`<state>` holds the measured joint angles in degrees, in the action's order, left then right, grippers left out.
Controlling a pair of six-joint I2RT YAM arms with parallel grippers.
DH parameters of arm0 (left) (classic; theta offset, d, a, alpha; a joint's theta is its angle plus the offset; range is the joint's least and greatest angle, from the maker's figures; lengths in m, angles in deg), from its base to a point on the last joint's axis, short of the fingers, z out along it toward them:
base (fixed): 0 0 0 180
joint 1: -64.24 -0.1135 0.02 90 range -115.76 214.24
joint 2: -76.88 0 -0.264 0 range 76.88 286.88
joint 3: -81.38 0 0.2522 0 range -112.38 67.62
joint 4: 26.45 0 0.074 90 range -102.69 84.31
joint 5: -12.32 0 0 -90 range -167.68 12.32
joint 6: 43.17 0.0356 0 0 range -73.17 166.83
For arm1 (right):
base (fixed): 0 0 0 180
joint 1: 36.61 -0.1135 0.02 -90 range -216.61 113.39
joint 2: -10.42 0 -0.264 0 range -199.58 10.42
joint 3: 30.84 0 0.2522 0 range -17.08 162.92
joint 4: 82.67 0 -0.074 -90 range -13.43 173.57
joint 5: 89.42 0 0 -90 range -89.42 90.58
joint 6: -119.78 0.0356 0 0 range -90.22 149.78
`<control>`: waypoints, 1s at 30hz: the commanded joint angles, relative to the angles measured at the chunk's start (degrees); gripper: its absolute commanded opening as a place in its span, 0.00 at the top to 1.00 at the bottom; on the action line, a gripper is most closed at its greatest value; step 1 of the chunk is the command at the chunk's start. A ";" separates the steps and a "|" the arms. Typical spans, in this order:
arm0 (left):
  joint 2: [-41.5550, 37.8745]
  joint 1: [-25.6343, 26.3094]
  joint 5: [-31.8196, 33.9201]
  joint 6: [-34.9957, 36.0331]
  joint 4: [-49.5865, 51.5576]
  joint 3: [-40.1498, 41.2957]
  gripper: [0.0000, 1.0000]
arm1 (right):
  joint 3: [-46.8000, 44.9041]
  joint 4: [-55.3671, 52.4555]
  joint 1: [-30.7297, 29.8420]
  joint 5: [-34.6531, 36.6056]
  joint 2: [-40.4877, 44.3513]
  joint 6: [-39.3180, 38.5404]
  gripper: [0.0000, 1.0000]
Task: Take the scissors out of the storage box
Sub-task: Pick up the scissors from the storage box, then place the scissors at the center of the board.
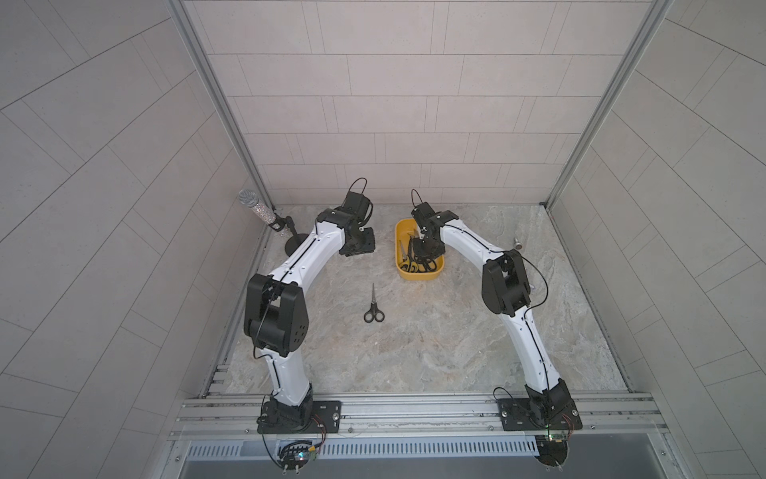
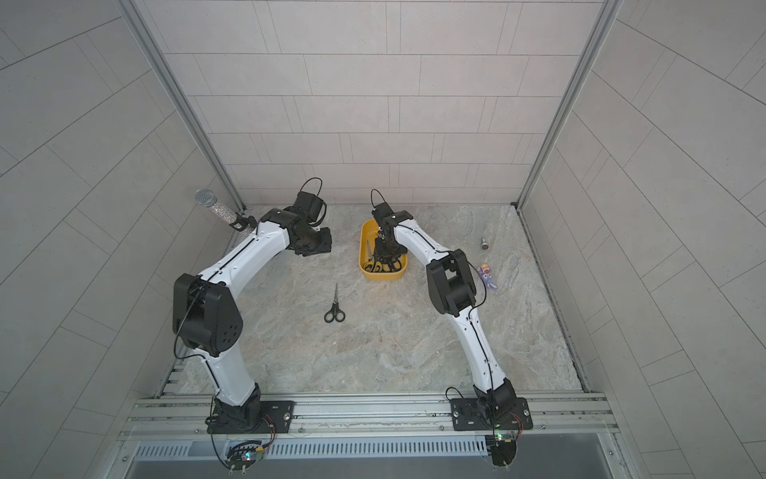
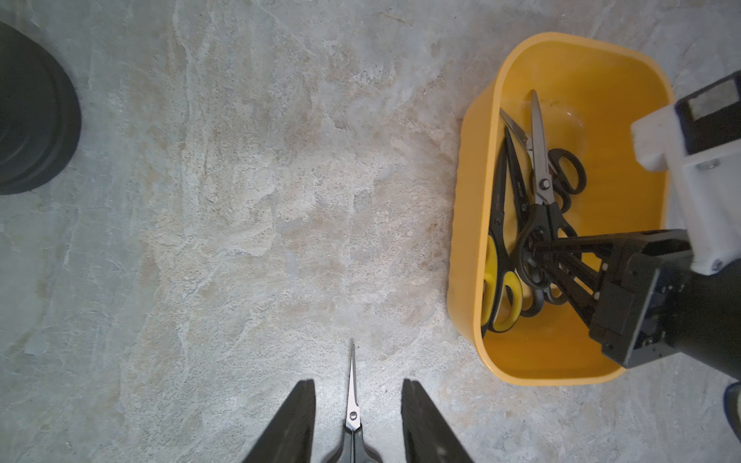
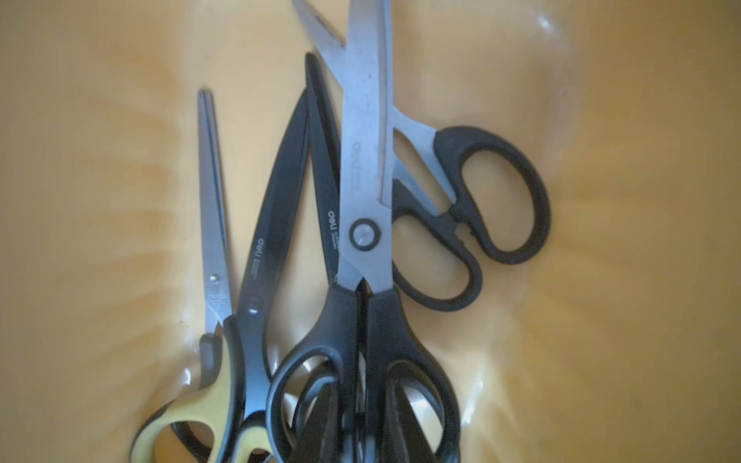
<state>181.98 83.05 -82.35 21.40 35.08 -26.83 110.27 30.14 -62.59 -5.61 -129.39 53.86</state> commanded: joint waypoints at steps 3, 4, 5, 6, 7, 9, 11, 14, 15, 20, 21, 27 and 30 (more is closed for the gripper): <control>-0.38 0.42 1.27 0.36 0.31 -0.47 0.58 | -0.08 0.61 -0.43 1.22 6.46 0.77 1.00; -0.27 0.27 1.37 0.22 0.21 -0.53 0.58 | -0.15 0.61 -0.39 1.27 6.84 0.85 1.00; -0.25 0.22 1.18 0.01 0.22 -0.60 0.58 | -0.17 0.40 -0.42 1.18 7.33 1.10 1.00; -0.17 0.18 0.99 -0.13 0.20 -0.72 0.58 | -0.26 0.26 -0.45 1.04 8.04 1.38 1.00; -0.16 0.19 0.90 -0.15 0.22 -0.81 0.58 | -0.50 0.22 -0.54 0.65 8.74 1.62 1.00; 0.10 0.02 1.32 -0.22 0.64 -1.41 0.58 | -1.08 -0.35 -1.25 -0.34 10.76 2.52 1.00; 0.62 -0.46 1.50 -0.23 1.31 -2.24 0.58 | -1.43 -2.28 -2.84 0.51 12.90 3.33 1.00; 1.26 -1.25 1.93 -0.32 2.31 -3.68 0.58 | -6.28 -3.25 -5.48 2.66 17.83 7.46 1.00; 1.40 -1.52 2.23 -0.41 2.32 -3.85 0.58 | -9.36 -2.35 -6.44 2.95 20.07 9.43 1.00; 1.18 -3.04 1.91 -1.55 2.08 -3.25 0.58 | -22.83 2.39 -12.23 4.71 28.76 15.60 1.00; 1.03 -3.23 1.85 -1.62 1.98 -2.99 0.58 | -24.66 2.95 -13.93 5.91 29.97 15.40 1.00; 0.33 -4.13 1.60 -1.15 1.37 -2.03 0.58 | -32.25 4.55 -21.10 5.64 33.71 14.41 1.00; -0.62 -4.57 1.66 -1.03 1.21 -1.17 0.58 | -35.95 6.75 -22.95 3.57 35.05 12.51 1.00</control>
<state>182.46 78.87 -81.30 20.33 35.65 -29.02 76.43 34.58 -84.88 -1.98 -97.57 67.21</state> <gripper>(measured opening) 0.421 0.203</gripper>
